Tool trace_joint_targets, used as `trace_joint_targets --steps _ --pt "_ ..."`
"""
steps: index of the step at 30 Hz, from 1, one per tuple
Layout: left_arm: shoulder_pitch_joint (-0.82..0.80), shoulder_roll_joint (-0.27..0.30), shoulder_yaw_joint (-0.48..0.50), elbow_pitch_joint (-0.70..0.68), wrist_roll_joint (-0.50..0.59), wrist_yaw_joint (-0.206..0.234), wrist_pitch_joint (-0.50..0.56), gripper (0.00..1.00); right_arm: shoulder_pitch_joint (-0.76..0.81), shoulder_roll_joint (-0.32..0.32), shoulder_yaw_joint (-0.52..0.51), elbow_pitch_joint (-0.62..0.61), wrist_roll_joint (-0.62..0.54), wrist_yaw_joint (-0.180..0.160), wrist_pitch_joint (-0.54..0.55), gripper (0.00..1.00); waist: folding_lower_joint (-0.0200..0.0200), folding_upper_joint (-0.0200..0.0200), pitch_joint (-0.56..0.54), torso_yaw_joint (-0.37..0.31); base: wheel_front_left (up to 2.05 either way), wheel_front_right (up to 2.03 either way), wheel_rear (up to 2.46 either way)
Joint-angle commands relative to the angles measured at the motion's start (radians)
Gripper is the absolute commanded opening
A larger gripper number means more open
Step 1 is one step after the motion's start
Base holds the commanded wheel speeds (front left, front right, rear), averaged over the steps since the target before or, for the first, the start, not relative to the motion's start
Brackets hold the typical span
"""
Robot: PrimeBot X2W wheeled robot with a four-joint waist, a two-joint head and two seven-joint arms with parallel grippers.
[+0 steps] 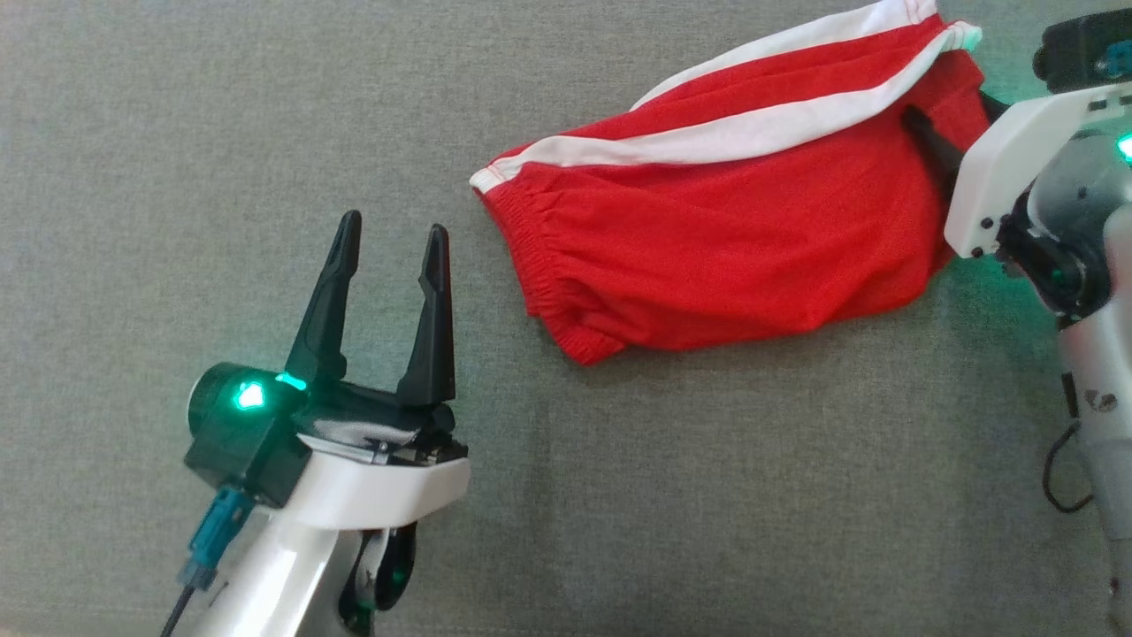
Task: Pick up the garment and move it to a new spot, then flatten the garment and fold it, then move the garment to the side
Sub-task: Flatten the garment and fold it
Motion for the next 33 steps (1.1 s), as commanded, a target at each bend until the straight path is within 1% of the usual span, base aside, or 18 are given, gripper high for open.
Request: trace_joint_targets --steps 1,5,7,8,11,15,17,19,22,25,28,33 --pt "0.006 -0.002 0.053 -0.026 0.018 -0.017 -0.005 1.00 0.027 0.016 0.007 0.007 0.003 0.007 0.020 0.00 0.0000 0.0000 -0.001 0.001 0.00 0.00 0.00" --pt "0.049 -0.043 0.111 -0.015 0.061 -0.067 -0.005 1.00 0.028 0.047 -0.054 0.013 0.048 0.007 0.016 0.00 0.0000 0.0000 -0.018 -0.014 0.00 0.00 0.00" --pt "0.077 -0.059 0.140 -0.005 0.080 -0.090 -0.005 1.00 0.033 0.042 -0.086 0.007 0.064 0.007 0.022 0.00 0.0000 0.0000 -0.031 -0.026 0.00 0.00 0.00" --pt "0.077 -0.059 0.140 -0.005 0.080 -0.090 -0.005 1.00 0.033 0.042 -0.086 0.007 0.064 0.007 0.022 0.00 0.0000 0.0000 -0.031 -0.026 0.00 0.00 0.00" --pt "0.121 -0.084 0.177 0.009 0.102 -0.124 -0.005 1.00 0.051 0.016 -0.147 -0.005 0.092 0.007 0.050 0.00 0.0000 0.0000 -0.056 -0.044 0.00 0.00 0.00" --pt "0.167 -0.113 0.215 0.019 0.126 -0.163 -0.005 1.00 0.085 -0.048 -0.272 -0.022 0.103 0.007 0.102 0.00 0.0000 0.0000 -0.085 -0.056 0.00 0.00 0.00" --pt "0.183 -0.124 0.230 0.024 0.137 -0.178 -0.005 1.00 0.096 -0.065 -0.351 -0.035 0.106 0.007 0.132 0.00 0.0000 0.0000 -0.097 -0.059 0.00 0.00 0.00" --pt "0.197 -0.134 0.243 0.031 0.145 -0.190 -0.005 1.00 0.097 -0.063 -0.424 -0.054 0.115 0.007 0.163 0.00 0.0000 0.0000 -0.107 -0.061 0.00 0.00 0.00" --pt "0.212 -0.144 0.257 0.035 0.155 -0.204 -0.005 1.00 0.098 -0.041 -0.483 -0.108 0.126 0.007 0.213 0.00 0.0000 0.0000 -0.117 -0.066 0.00 0.00 0.00" --pt "0.222 -0.152 0.266 0.036 0.164 -0.213 -0.005 1.00 0.109 -0.004 -0.483 -0.185 0.131 0.007 0.264 0.00 0.0000 0.0000 -0.123 -0.070 0.00 0.00 0.00" --pt "0.228 -0.156 0.270 0.039 0.170 -0.220 -0.005 1.00 0.128 0.054 -0.448 -0.271 0.145 0.007 0.315 0.00 0.0000 0.0000 -0.130 -0.073 0.00 0.00 0.00" --pt "0.231 -0.160 0.275 0.044 0.177 -0.228 -0.005 1.00 0.168 0.161 -0.328 -0.396 0.172 0.007 0.373 0.00 0.0000 0.0000 -0.136 -0.075 0.00 0.00 0.00"
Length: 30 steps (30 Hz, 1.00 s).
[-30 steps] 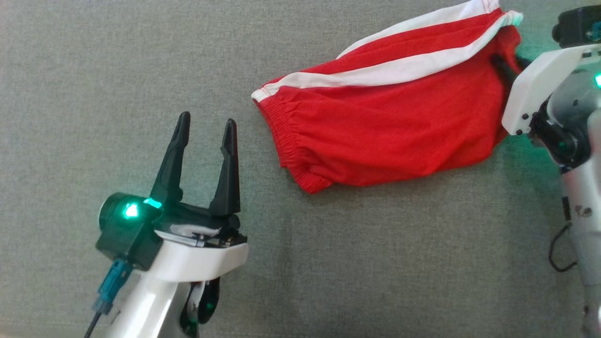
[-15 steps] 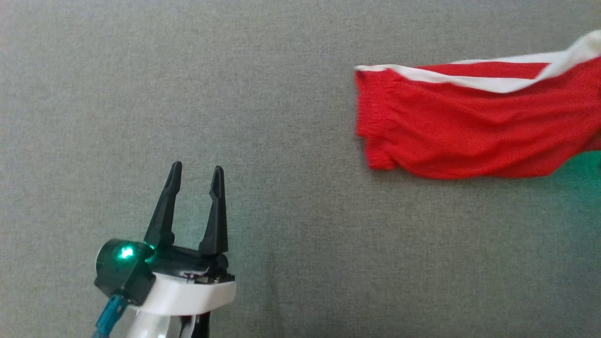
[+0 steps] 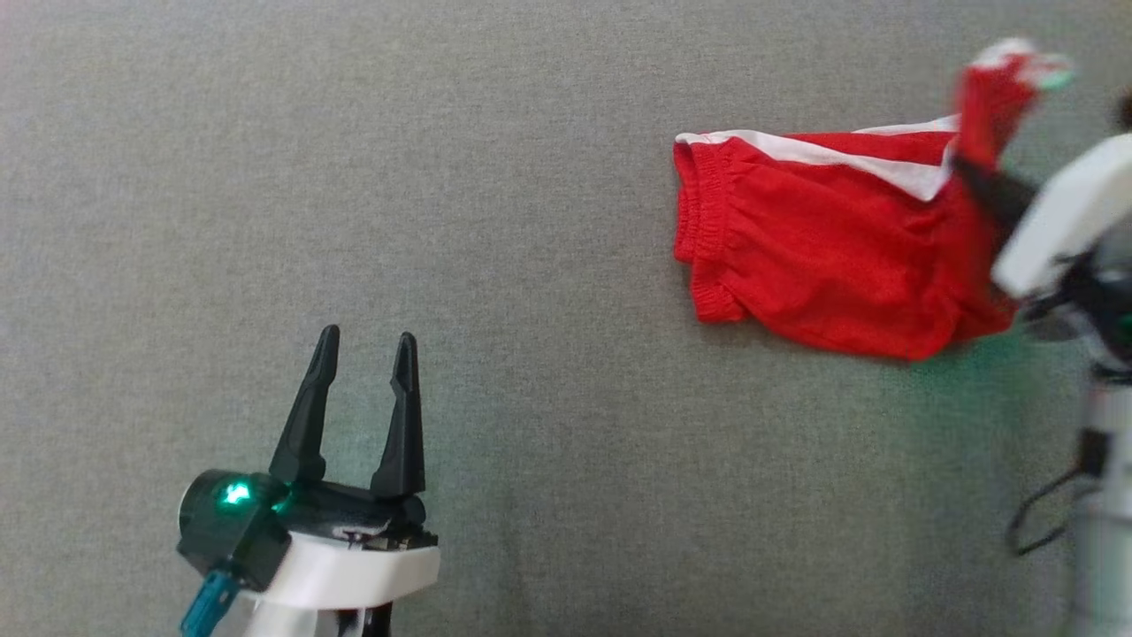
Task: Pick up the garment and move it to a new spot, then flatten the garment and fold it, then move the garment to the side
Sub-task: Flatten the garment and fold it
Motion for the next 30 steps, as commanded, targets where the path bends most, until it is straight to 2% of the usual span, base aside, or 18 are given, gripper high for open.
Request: trace_joint_targets --steps 1,4,8,16,23,25,26,30 --pt "0.000 -0.004 0.033 -0.025 0.013 -0.005 -0.005 1.00 -0.006 0.023 0.055 -0.068 0.014 0.007 0.012 0.00 0.0000 0.0000 0.001 0.001 0.00 0.00 0.00" --pt "-0.003 -0.005 0.036 -0.019 0.014 -0.010 -0.005 1.00 0.000 0.071 0.130 -0.090 0.032 0.007 0.003 0.00 0.0000 0.0000 0.003 0.002 0.00 0.00 0.00" --pt "-0.005 -0.006 0.035 -0.006 0.015 -0.013 -0.005 1.00 -0.008 0.100 0.224 -0.058 0.053 0.007 -0.049 0.00 0.0000 0.0000 0.004 0.007 0.00 0.00 0.00" --pt "-0.006 -0.006 0.007 0.012 -0.001 -0.008 -0.005 1.00 -0.052 0.104 0.366 0.093 0.098 0.007 -0.204 0.00 0.0000 0.0000 0.001 0.035 0.00 0.00 0.00" --pt "-0.002 -0.006 -0.002 0.019 -0.010 0.002 -0.005 1.00 -0.080 0.105 0.414 0.179 0.097 0.007 -0.281 0.00 0.0000 0.0000 -0.005 0.046 0.00 0.00 0.00" --pt "-0.001 -0.006 0.000 0.019 -0.013 0.005 -0.005 1.00 -0.088 0.105 0.430 0.199 0.092 0.007 -0.306 0.58 0.0000 0.0000 -0.006 0.047 0.00 0.00 0.00" --pt "-0.001 -0.006 0.001 0.019 -0.014 0.006 -0.005 1.00 -0.090 0.105 0.439 0.206 0.093 0.007 -0.317 1.00 0.0000 0.0000 -0.007 0.046 0.00 0.00 0.00" --pt "0.005 -0.006 0.006 0.017 -0.015 0.008 -0.005 1.00 -0.090 0.105 0.471 0.220 0.104 0.007 -0.359 1.00 0.0000 0.0000 -0.013 0.037 0.00 0.00 0.00"
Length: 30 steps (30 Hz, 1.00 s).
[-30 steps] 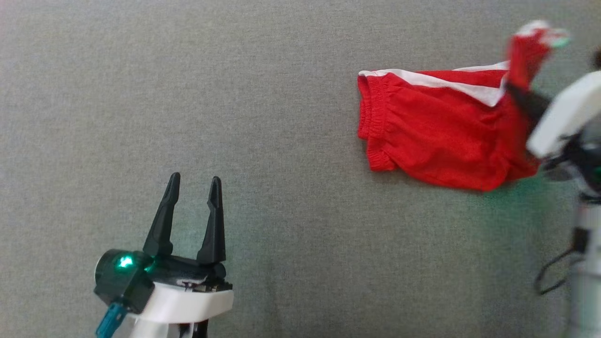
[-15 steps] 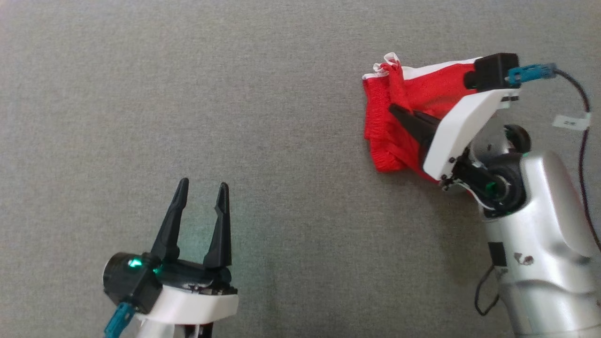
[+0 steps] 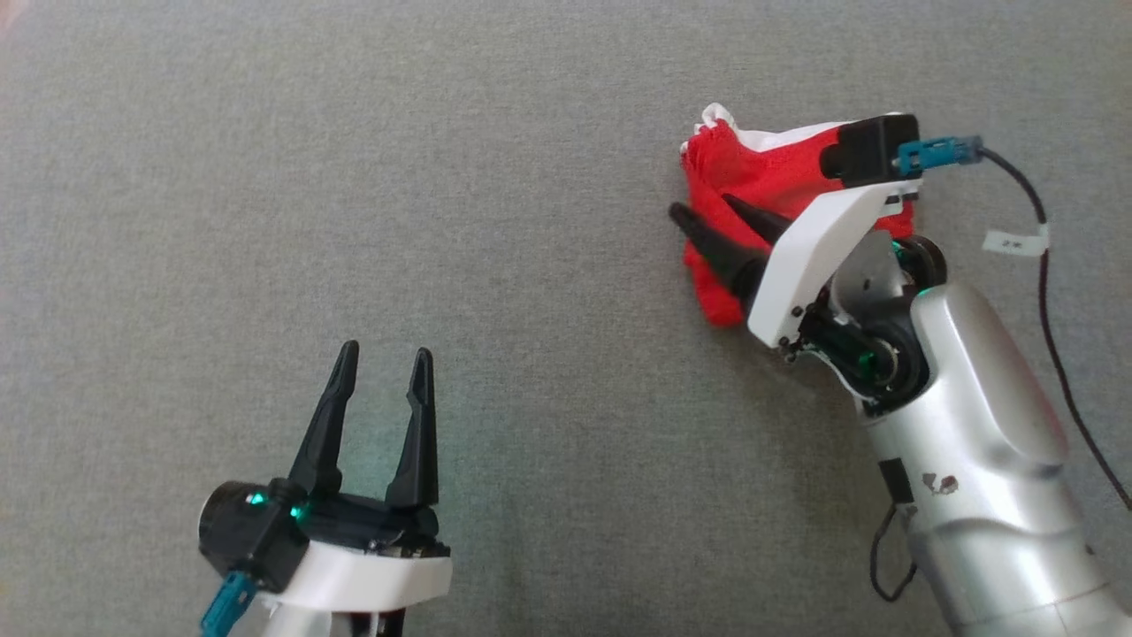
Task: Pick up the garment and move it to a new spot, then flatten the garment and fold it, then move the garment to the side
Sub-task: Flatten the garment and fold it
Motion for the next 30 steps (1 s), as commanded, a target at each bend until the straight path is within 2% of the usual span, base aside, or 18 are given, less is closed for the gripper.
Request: trace_joint_targets --steps 1,9,13,15,23,25,30 --pt "0.006 -0.003 0.033 -0.030 -0.002 0.006 -0.005 1.00 -0.033 0.017 0.030 -0.035 0.009 0.007 -0.022 1.00 0.0000 0.0000 -0.007 -0.009 0.00 0.00 0.00" --pt "0.019 -0.003 0.050 -0.031 0.004 0.007 -0.005 1.00 0.014 0.017 0.125 -0.097 0.086 0.007 -0.103 1.00 0.0000 0.0000 -0.031 -0.054 0.00 0.00 0.00" --pt "0.026 -0.003 0.069 -0.033 0.007 0.005 -0.005 1.00 0.041 0.017 0.137 -0.173 0.002 0.007 -0.178 1.00 0.0000 0.0000 -0.052 -0.080 0.00 0.00 0.00" --pt "0.032 -0.003 0.080 -0.033 0.011 0.004 -0.005 1.00 0.062 -0.008 0.140 -0.221 -0.071 0.007 -0.226 1.00 0.0000 0.0000 -0.064 -0.093 0.00 0.00 0.00" --pt "0.067 -0.003 0.116 -0.019 0.023 -0.001 -0.005 1.00 0.240 -0.088 -0.046 -0.308 -0.251 0.007 -0.467 1.00 0.0000 0.0000 -0.127 -0.127 0.00 0.00 0.00" --pt "0.082 -0.003 0.126 -0.014 0.032 -0.004 -0.005 1.00 0.309 -0.106 -0.126 -0.307 -0.298 0.007 -0.560 1.00 0.0000 0.0000 -0.146 -0.134 0.00 0.00 0.00" --pt "0.102 -0.003 0.149 -0.005 0.039 -0.008 -0.005 1.00 0.396 -0.134 -0.201 -0.283 -0.367 0.007 -0.689 1.00 0.0000 0.0000 -0.167 -0.140 0.00 0.00 0.00"
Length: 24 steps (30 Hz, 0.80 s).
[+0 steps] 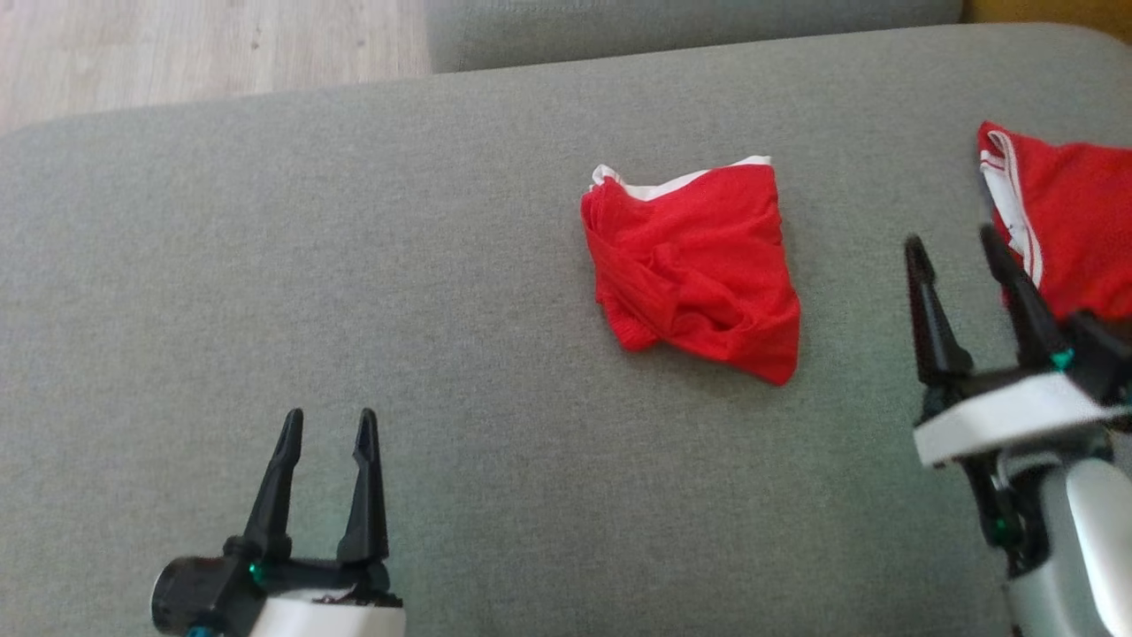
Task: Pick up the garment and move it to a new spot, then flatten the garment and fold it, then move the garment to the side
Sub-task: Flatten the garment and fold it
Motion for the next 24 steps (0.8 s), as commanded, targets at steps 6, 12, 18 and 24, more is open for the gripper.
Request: trace_joint_targets --steps 6,12,18,24 --pt "-0.004 -0.003 0.060 -0.027 0.015 -0.009 -0.005 1.00 0.025 -0.021 -0.024 0.029 -0.043 0.007 -0.094 1.00 0.0002 -0.0001 0.000 -0.004 0.00 0.00 0.00" --pt "-0.026 -0.003 0.064 -0.034 0.023 -0.016 -0.005 1.00 -0.066 -0.015 0.050 0.115 -0.050 0.007 -0.099 0.00 0.0002 -0.0001 0.040 0.017 0.00 0.00 0.00" --pt "-0.058 -0.003 0.047 -0.034 0.023 -0.020 -0.005 1.00 -0.238 0.013 0.189 0.278 -0.053 0.007 -0.095 0.00 0.0002 -0.0001 0.095 0.055 0.00 0.00 0.00" --pt "-0.073 -0.003 0.038 -0.023 0.019 -0.021 -0.005 1.00 -0.335 0.023 0.256 0.470 -0.051 0.007 -0.140 0.00 0.0002 -0.0001 0.116 0.099 0.00 0.00 0.00"
